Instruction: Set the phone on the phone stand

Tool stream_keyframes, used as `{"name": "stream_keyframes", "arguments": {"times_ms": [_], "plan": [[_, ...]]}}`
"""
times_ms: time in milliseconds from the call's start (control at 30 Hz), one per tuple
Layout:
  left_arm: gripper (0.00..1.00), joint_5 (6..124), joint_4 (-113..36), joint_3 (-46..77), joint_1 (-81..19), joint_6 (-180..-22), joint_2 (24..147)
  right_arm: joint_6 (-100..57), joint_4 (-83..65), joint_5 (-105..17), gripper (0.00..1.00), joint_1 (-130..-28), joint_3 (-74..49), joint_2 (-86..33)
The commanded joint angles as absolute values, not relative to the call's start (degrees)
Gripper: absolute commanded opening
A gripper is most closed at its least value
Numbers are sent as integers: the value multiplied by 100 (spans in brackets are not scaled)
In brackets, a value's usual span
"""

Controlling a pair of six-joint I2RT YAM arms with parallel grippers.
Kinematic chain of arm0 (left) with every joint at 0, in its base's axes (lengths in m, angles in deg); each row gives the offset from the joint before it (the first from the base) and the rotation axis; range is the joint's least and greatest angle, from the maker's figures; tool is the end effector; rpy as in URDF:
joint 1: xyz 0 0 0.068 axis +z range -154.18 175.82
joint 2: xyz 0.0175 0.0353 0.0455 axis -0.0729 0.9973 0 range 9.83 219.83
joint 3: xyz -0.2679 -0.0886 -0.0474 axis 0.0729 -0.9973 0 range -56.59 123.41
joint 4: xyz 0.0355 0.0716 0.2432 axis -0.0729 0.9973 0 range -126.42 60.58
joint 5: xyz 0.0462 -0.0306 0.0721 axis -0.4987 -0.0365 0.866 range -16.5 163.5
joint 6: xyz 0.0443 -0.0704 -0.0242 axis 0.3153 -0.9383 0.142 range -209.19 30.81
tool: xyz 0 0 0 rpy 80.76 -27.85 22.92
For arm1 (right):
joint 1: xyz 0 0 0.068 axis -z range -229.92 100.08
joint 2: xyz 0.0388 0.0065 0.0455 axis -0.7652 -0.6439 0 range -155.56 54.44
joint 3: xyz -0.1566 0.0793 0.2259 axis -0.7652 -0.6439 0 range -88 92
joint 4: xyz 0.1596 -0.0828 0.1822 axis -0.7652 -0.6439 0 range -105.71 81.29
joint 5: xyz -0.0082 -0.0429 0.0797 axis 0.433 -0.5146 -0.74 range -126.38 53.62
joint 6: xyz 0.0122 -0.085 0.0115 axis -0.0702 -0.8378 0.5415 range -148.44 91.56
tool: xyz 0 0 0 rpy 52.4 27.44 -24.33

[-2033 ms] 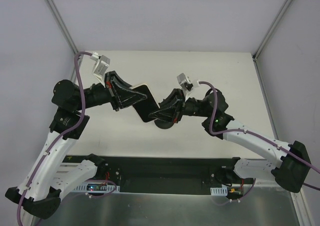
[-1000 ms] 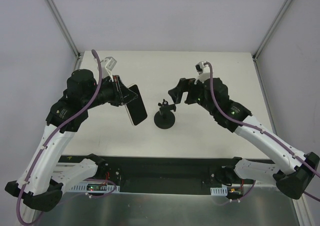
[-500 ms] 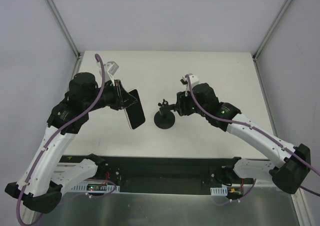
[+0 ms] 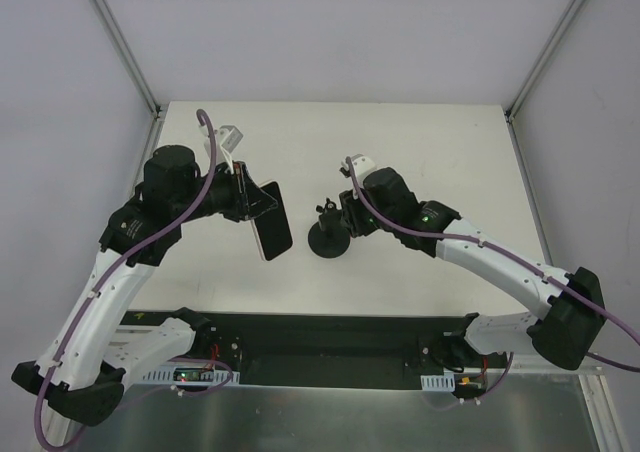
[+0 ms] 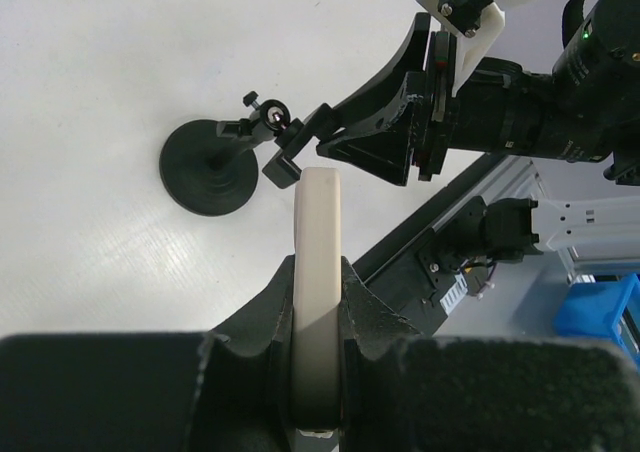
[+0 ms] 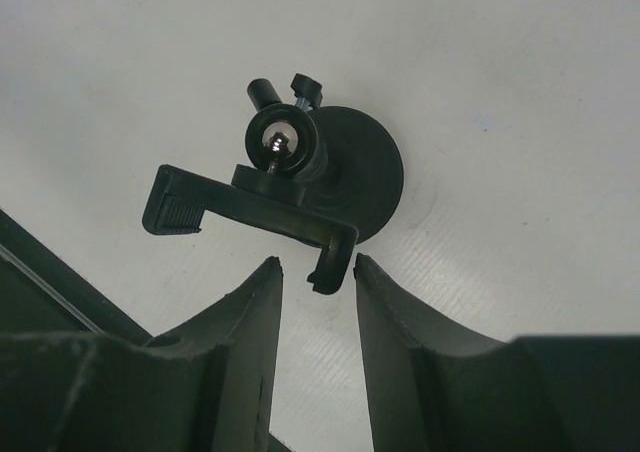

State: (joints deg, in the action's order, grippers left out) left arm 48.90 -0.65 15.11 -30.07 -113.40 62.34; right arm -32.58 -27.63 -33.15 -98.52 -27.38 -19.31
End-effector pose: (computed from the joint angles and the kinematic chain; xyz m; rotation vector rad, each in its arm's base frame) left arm 0.1613 -0.1137 0.4282 0.3422 1.9259 -0.9909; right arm 0.2124 0.2344 0.3043 -0.9271 1.9456 0.3951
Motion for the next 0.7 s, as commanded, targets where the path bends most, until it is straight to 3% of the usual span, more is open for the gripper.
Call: {"name": "stream_keyframes", "arguments": {"times_ms": [0, 300, 667], "plan": [[0, 4476, -732, 1425, -3028, -11310, 6194, -3424, -2638, -2866, 37, -9931, -2550, -1939], [0, 3931, -1453, 959, -3028, -11301, 6133, -3442, -2198, -2697, 36, -9993, -2735, -1851], [0, 3536, -2224, 608, -3037, -11309, 5993, -3503, -2154, -2706, 16, -10011, -2726, -1983]]}}
